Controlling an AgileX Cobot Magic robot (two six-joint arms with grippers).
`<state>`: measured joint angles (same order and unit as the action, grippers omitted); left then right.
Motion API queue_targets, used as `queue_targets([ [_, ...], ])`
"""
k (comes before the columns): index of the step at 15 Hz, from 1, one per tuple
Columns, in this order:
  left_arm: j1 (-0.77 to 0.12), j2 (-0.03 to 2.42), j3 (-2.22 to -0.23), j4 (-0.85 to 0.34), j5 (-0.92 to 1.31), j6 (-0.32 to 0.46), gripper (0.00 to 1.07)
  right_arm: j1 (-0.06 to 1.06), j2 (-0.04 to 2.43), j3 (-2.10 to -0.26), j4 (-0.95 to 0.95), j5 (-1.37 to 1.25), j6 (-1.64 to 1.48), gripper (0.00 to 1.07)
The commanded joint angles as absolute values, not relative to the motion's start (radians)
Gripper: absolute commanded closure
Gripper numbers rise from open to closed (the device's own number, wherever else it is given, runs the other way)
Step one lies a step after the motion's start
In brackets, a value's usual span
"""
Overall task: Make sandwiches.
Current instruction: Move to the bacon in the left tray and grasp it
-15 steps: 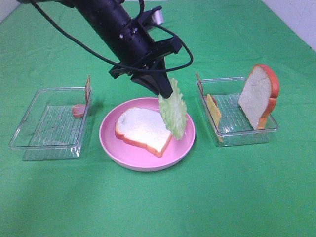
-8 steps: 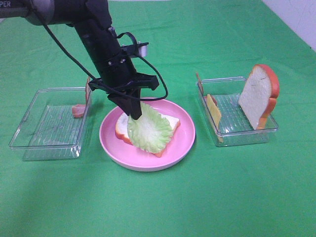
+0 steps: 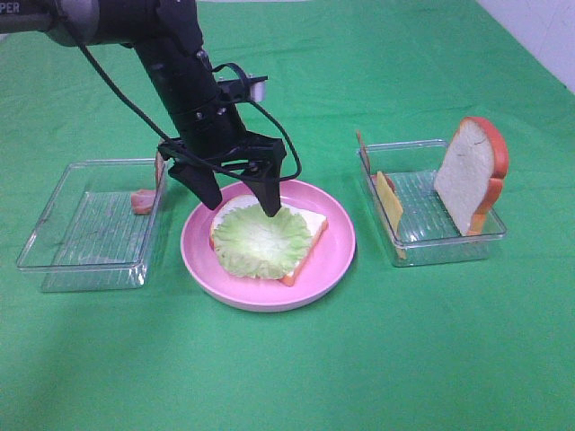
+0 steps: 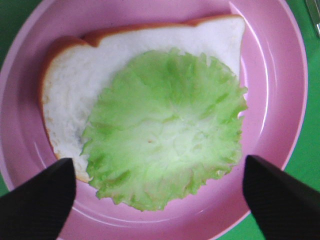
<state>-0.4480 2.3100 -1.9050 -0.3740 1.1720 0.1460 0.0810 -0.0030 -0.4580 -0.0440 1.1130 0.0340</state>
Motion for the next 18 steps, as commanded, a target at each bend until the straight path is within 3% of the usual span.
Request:
queue_targets([
  [1,-0.449,2.287,-1.941,-0.368,1.182,0.14,0.05,0.079,-0.029,-0.455,-0.039,1.101,0.025,0.13],
  [5,-0.449,2.266,-2.163,-0.235,1.321,-0.012,0.05,0.079,-0.029,-0.455,-0.039,1.101,0.025,0.13],
  [9,-0.421,2.171,-2.168,-0.012,1.321,-0.13,0.05,0.079,-0.029,-0.455,-0.039,1.101,0.025,0.13],
  [13,-0.274,2.09,-2.136,-0.075,1.32,-0.196,0.05,0.079,-0.029,-0.455,-0.039,1.101,0.025,0.13],
  [18,-0.257,2.124,-1.993,-0.048,1.316,-0.195,0.05,0.079,-0.029,-0.455,-0.039,1.101,0.025,0.13],
])
